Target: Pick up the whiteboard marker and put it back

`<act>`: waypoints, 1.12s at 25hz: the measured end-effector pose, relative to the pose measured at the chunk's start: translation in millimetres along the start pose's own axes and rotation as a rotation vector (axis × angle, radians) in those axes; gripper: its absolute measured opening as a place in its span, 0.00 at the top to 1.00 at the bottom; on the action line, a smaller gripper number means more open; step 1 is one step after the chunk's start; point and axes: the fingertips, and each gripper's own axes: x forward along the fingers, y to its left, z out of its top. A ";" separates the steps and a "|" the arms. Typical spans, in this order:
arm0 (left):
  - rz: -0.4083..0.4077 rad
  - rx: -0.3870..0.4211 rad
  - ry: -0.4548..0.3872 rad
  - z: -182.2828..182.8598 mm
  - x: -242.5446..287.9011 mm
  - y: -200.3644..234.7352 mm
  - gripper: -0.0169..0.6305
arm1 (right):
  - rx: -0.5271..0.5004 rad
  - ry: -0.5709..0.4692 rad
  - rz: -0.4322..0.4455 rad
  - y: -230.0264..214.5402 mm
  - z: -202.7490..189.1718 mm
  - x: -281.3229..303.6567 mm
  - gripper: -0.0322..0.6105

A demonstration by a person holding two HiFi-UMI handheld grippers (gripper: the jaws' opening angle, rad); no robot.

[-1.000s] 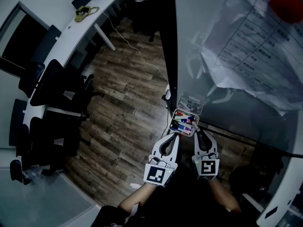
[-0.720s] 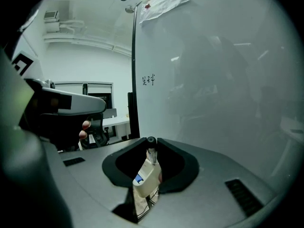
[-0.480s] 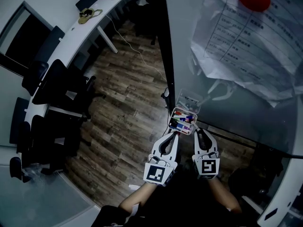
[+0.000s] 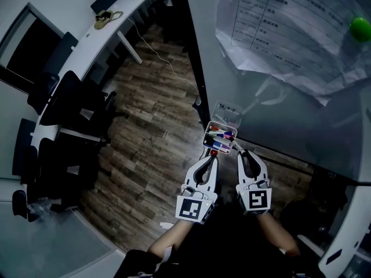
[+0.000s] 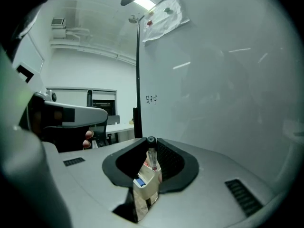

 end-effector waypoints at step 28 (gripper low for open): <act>-0.023 0.039 -0.060 -7.5 -78.7 -105.6 0.96 | 0.002 -0.055 0.033 -1.5 1.1 -142.4 0.83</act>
